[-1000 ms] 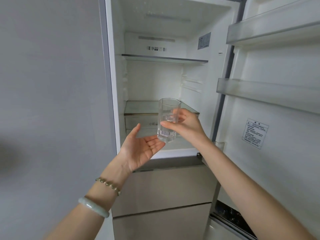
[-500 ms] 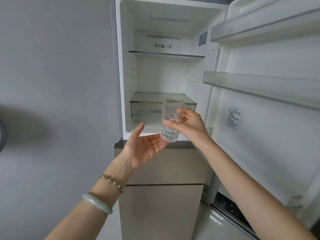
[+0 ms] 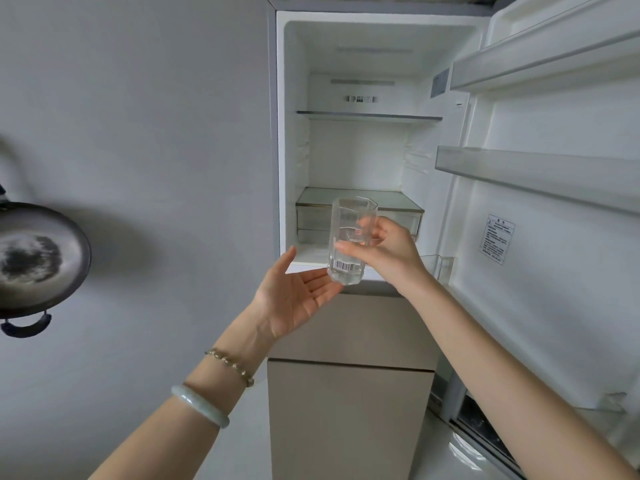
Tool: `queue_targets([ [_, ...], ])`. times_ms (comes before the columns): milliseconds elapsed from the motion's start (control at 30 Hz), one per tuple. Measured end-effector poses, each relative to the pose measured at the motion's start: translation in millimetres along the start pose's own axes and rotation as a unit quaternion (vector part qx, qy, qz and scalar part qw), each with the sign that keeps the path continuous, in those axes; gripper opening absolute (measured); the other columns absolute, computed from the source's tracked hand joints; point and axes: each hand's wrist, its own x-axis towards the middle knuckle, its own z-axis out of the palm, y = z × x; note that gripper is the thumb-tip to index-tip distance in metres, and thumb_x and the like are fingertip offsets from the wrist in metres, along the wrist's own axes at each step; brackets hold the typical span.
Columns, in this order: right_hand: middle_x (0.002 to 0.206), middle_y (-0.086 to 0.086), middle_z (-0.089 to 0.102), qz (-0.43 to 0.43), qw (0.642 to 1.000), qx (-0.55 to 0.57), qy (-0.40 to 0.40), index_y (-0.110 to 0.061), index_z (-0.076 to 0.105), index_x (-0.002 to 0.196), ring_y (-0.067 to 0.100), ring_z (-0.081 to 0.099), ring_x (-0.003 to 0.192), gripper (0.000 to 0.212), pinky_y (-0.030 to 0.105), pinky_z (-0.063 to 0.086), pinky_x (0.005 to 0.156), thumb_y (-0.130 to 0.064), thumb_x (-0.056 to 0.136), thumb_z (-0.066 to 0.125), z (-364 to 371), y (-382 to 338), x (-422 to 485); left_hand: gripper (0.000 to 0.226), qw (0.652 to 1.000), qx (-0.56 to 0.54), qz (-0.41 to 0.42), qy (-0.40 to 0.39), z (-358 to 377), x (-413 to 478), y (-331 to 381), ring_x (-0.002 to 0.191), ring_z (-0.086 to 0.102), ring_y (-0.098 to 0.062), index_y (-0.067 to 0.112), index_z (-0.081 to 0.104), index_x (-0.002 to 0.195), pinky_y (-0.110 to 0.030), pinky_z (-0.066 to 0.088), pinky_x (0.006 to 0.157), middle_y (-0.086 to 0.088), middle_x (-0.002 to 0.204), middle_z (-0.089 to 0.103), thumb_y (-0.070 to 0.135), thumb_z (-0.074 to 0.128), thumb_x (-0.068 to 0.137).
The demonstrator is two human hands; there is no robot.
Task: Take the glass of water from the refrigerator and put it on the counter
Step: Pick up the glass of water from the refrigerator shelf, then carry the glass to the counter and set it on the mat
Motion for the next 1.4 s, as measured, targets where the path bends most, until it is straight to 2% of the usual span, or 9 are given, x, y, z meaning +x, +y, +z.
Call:
queue_targets([
  [167,0.106,-0.004,0.068,-0.009,0.999,0.022,-0.030,-0.019,0.063,0.108,0.008,0.061,0.088,0.064,0.021,0.044,0.076,-0.043,0.054,0.087,21,-7,-3,0.071,1.000,-0.007,0.008,0.012,-12,-16,12,0.117,0.057,-0.041,-0.018,0.046,0.123,-0.043,0.047,0.097,-0.033,0.129,0.055,0.049,0.042,0.099],
  [300,0.101,-0.017,0.064,-0.014,0.998,0.033,-0.058,-0.026,0.061,0.104,-0.004,0.058,0.085,0.068,0.013,0.042,0.071,-0.052,0.046,0.082,45,-18,-7,0.077,0.999,-0.017,0.024,0.025,-28,-32,22,0.126,0.051,-0.041,-0.019,0.037,0.134,-0.044,0.046,0.096,-0.034,0.136,0.049,0.049,0.042,0.099],
  [433,0.097,-0.018,0.067,-0.017,0.994,0.054,-0.093,-0.031,0.061,0.096,-0.004,0.063,0.088,0.065,0.016,0.047,0.075,-0.056,0.039,0.081,75,-29,-11,0.079,0.997,-0.031,0.048,0.049,-47,-53,36,0.120,0.055,-0.041,-0.019,0.033,0.137,-0.044,0.048,0.093,-0.035,0.135,0.050,0.049,0.042,0.099],
  [500,0.102,-0.012,0.069,-0.022,0.990,0.071,-0.118,-0.029,0.061,0.101,0.003,0.066,0.093,0.072,0.022,0.052,0.080,-0.057,0.038,0.081,91,-34,-14,0.079,0.996,-0.030,0.059,0.059,-58,-66,43,0.119,0.056,-0.041,-0.020,0.034,0.137,-0.044,0.048,0.094,-0.035,0.133,0.052,0.049,0.042,0.099],
  [600,0.104,-0.009,0.070,-0.031,0.983,0.098,-0.153,-0.028,0.061,0.098,0.008,0.067,0.099,0.070,0.027,0.053,0.087,-0.055,0.037,0.082,118,-46,-21,0.080,0.993,-0.031,0.083,0.079,-75,-90,54,0.120,0.055,-0.042,-0.020,0.034,0.136,-0.044,0.049,0.093,-0.036,0.133,0.052,0.049,0.042,0.098],
  [900,0.094,-0.018,0.067,-0.084,0.951,0.146,-0.258,-0.033,0.061,0.093,-0.011,0.064,0.082,0.044,0.010,0.049,0.073,-0.027,0.059,0.090,205,-100,-58,0.079,0.969,-0.051,0.176,0.165,-117,-190,86,0.121,0.053,-0.044,-0.021,0.037,0.134,-0.045,0.049,0.088,-0.038,0.132,0.051,0.049,0.043,0.097],
  [1033,0.098,-0.008,0.071,-0.110,0.932,0.165,-0.304,-0.021,0.063,0.107,-0.003,0.068,0.083,0.053,0.016,0.053,0.074,-0.023,0.061,0.089,241,-128,-82,0.078,0.951,-0.068,0.219,0.208,-128,-241,93,0.119,0.054,-0.045,-0.021,0.039,0.130,-0.047,0.048,0.087,-0.038,0.131,0.051,0.049,0.045,0.097],
  [1267,0.104,-0.005,0.072,-0.170,0.877,0.195,-0.405,-0.019,0.062,0.113,0.011,0.068,0.096,0.061,0.034,0.055,0.087,-0.035,0.060,0.087,302,-181,-134,0.078,0.912,-0.084,0.297,0.270,-144,-341,92,0.120,0.054,-0.044,-0.020,0.042,0.128,-0.047,0.048,0.090,-0.037,0.131,0.053,0.051,0.045,0.096],
  [1400,0.096,-0.018,0.067,-0.215,0.834,0.212,-0.462,-0.033,0.059,0.104,-0.013,0.062,0.088,0.051,0.009,0.049,0.072,-0.042,0.061,0.086,328,-211,-172,0.080,0.884,-0.081,0.339,0.313,-146,-399,81,0.122,0.054,-0.044,-0.018,0.040,0.131,-0.045,0.046,0.097,-0.036,0.132,0.053,0.053,0.044,0.096],
])
